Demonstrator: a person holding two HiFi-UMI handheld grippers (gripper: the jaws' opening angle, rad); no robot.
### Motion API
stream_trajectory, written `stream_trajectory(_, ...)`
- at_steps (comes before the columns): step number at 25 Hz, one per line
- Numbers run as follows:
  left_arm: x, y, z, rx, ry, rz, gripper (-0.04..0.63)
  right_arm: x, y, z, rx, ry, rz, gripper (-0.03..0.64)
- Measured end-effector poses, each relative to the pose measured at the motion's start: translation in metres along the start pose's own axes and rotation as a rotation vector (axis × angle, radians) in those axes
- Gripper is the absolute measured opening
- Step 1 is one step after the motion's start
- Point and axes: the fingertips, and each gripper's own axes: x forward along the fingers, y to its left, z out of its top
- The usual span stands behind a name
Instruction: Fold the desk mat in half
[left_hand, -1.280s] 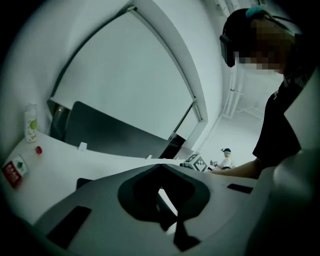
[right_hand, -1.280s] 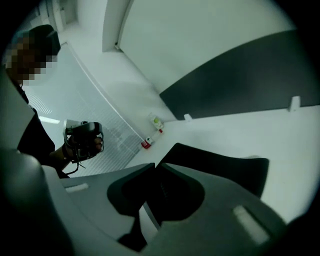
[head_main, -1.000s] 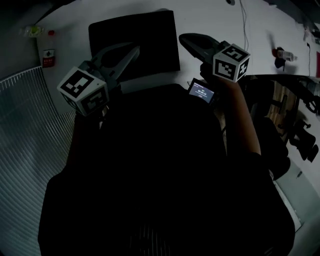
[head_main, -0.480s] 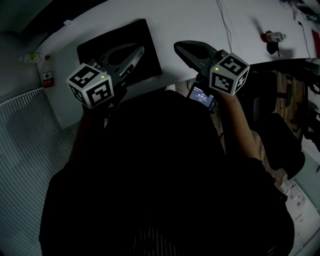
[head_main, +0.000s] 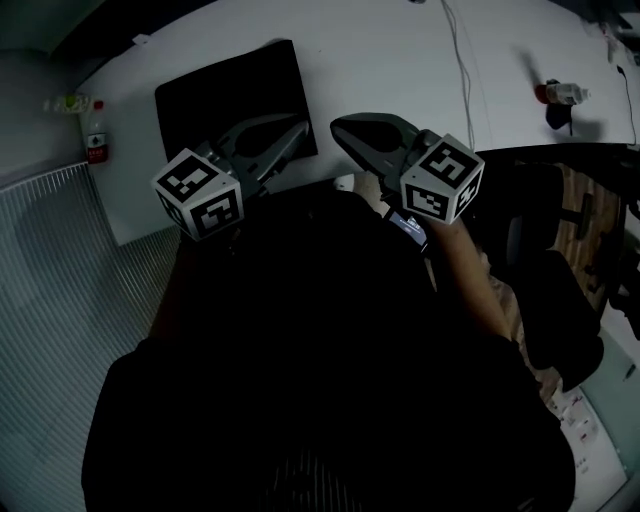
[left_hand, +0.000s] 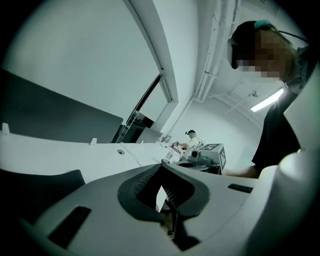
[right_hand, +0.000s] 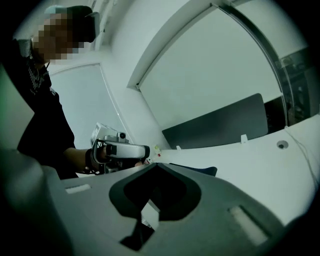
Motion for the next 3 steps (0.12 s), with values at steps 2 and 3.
stream_trajectory(2, 0.014, -0.001, -0.002, -0.008, -0.018, -0.002, 0.006, -0.003, -0.004, -0.006, 0.013, -0.010, 0.019, 0.003)
stream_trajectory(3, 0.022, 0.000, -0.001, -0.009, -0.031, -0.002, 0.006, -0.004, -0.007, -0.008, 0.018, -0.018, 0.027, 0.003)
